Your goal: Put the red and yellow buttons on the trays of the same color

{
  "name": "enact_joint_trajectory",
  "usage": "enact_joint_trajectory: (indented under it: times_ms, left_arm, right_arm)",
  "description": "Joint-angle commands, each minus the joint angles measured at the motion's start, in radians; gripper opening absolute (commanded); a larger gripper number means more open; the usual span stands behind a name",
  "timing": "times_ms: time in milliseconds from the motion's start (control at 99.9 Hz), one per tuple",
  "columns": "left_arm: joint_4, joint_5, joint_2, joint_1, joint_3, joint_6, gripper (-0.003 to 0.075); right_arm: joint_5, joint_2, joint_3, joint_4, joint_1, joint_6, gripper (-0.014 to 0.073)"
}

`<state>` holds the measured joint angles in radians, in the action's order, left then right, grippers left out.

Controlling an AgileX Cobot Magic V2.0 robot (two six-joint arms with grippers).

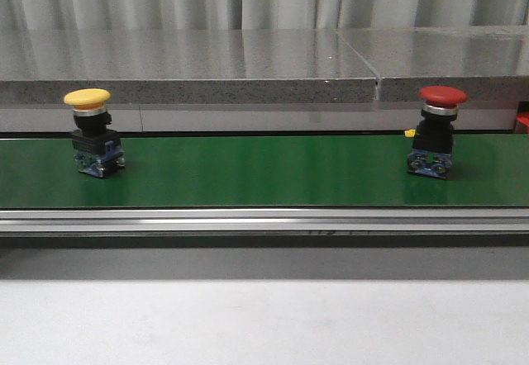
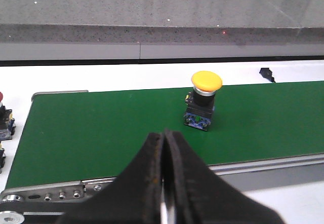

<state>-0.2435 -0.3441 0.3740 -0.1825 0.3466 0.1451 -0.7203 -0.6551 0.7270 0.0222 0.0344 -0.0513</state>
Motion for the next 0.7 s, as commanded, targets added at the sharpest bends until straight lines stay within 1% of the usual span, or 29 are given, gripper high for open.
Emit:
enact_joint_trajectory:
  times_ms: [0, 60, 110, 180, 220, 230, 250, 280, 290, 300, 320, 330, 340, 370, 390, 420, 430, 510, 690]
  left_arm:
    - [-0.009, 0.077, 0.005, -0.009, 0.023, 0.000, -0.0019]
    - [-0.009, 0.077, 0.005, -0.009, 0.023, 0.000, -0.0019]
    - [-0.009, 0.077, 0.005, -0.009, 0.023, 0.000, -0.0019]
    - [-0.009, 0.077, 0.005, -0.009, 0.023, 0.000, -0.0019]
    - [-0.009, 0.077, 0.005, -0.009, 0.023, 0.000, -0.0019]
    - [-0.009, 0.077, 0.005, -0.009, 0.023, 0.000, -0.0019]
    - [-0.009, 0.077, 0.005, -0.009, 0.023, 0.000, -0.0019]
    - [-0.009, 0.077, 0.005, -0.009, 0.023, 0.000, -0.0019]
    - [-0.009, 0.077, 0.005, -0.009, 0.023, 0.000, -0.0019]
    - [-0.009, 0.077, 0.005, -0.009, 0.023, 0.000, -0.0019]
    - [-0.009, 0.077, 0.005, -0.009, 0.023, 0.000, -0.0019]
    - [-0.009, 0.077, 0.005, -0.009, 0.023, 0.000, -0.0019]
    - [-0.009, 0.077, 0.005, -0.009, 0.023, 0.000, -0.0019]
    - [-0.009, 0.077, 0.005, -0.009, 0.023, 0.000, -0.0019]
    - [-0.009, 0.077, 0.005, -0.009, 0.023, 0.000, -0.0019]
    - [-0.009, 0.077, 0.005, -0.009, 0.023, 0.000, -0.0019]
    - [-0.009, 0.077, 0.005, -0.009, 0.023, 0.000, -0.0019]
    - [-0.009, 0.077, 0.005, -0.009, 0.023, 0.000, -0.0019]
    - [-0.009, 0.077, 0.005, -0.009, 0.023, 0.000, -0.0019]
  right_arm:
    - [0.070, -0.095, 0.070, 0.000, 0.002, -0.001, -0.0067]
    - [0.082, -0.145, 0.084, 0.001, 0.002, -0.001, -0.0064]
    - [0.082, -0.180, 0.091, 0.001, 0.002, -0.001, -0.0041]
    - [0.082, -0.226, 0.092, -0.004, 0.002, -0.001, 0.0046]
    - [0.076, -0.247, 0.092, -0.011, 0.002, -0.001, 0.0132]
    - [0.075, -0.250, 0.092, -0.013, 0.002, -0.001, 0.0166]
    - [0.073, -0.258, 0.092, -0.016, 0.002, -0.001, 0.0202]
    - [0.068, -0.270, 0.092, -0.022, 0.002, -0.001, 0.0298]
    - [0.066, -0.272, 0.092, -0.022, 0.002, -0.001, 0.0318]
    - [0.065, -0.274, 0.092, -0.022, 0.002, -0.001, 0.0359]
    - [0.061, -0.279, 0.092, -0.022, 0.002, -0.001, 0.0400]
    - [0.061, -0.282, 0.092, -0.022, 0.002, -0.001, 0.0442]
    - [0.060, -0.283, 0.092, -0.022, 0.002, -0.001, 0.0461]
    - [0.059, -0.285, 0.092, -0.028, 0.002, -0.001, 0.0556]
    - [0.057, -0.286, 0.092, -0.032, 0.002, -0.001, 0.0590]
    - [0.055, -0.286, 0.092, -0.035, 0.002, -0.001, 0.0665]
    - [0.055, -0.286, 0.092, -0.035, 0.002, -0.001, 0.0675]
    - [0.056, -0.286, 0.092, -0.035, 0.002, -0.001, 0.0636]
    - [0.054, -0.341, 0.103, -0.057, 0.002, 0.000, 0.0633]
